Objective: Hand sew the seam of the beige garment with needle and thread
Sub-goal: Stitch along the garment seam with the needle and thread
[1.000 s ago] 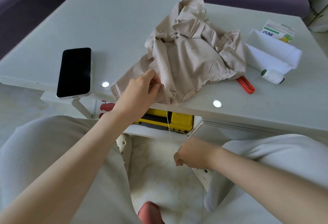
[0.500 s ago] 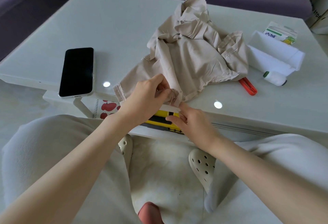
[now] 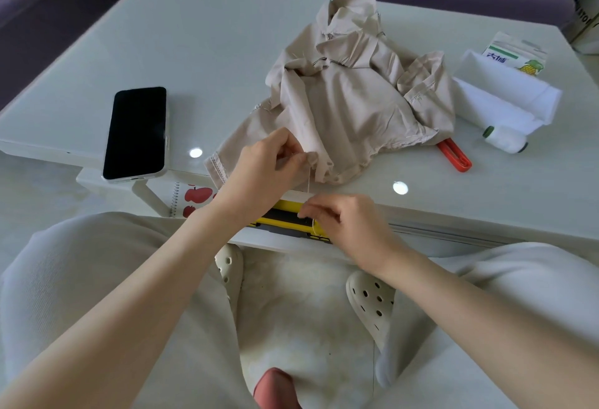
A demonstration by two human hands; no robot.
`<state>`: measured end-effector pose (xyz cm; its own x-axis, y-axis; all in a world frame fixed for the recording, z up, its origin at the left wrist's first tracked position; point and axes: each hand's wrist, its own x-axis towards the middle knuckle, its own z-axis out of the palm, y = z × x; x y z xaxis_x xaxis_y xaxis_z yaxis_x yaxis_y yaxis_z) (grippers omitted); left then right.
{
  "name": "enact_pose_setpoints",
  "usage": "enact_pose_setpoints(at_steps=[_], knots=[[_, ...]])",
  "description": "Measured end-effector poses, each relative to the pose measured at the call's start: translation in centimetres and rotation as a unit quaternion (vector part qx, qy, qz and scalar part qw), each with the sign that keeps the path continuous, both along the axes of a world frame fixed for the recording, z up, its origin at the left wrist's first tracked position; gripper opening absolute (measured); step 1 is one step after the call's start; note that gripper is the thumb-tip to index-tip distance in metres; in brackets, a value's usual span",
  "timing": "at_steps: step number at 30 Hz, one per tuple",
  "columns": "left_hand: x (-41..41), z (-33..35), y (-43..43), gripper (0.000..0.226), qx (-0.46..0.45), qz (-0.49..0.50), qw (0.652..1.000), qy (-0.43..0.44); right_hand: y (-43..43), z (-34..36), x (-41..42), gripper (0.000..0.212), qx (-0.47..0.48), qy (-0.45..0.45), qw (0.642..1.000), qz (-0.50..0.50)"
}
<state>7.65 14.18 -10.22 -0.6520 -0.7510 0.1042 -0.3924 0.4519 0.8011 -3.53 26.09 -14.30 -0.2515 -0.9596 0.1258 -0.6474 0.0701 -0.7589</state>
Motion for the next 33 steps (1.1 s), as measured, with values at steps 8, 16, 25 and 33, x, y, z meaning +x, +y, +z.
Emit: enact_pose_setpoints(at_steps=[8,16,25,33], knots=[[0.1,0.0,0.1,0.007,-0.024,-0.006,1.0,-0.014,0.8,-1.2,1.3,0.034,0.162,0.205,0.948,0.179],[0.3,0.2,0.1,0.007,-0.03,0.006,0.999,-0.009,0.7,-0.7,0.6,0.031,0.111,0.16,0.97,0.148],[0.4,0.4,0.1,0.006,-0.017,0.013,1.0,0.002,-0.4,1.3,-2.0,0.043,-0.063,0.137,0.986,-0.066],[1.4,1.1,-1.3,0.007,-0.089,-0.032,0.995,-0.023,-0.5,3.1,-5.5,0.009,0.021,0.124,0.985,-0.116]])
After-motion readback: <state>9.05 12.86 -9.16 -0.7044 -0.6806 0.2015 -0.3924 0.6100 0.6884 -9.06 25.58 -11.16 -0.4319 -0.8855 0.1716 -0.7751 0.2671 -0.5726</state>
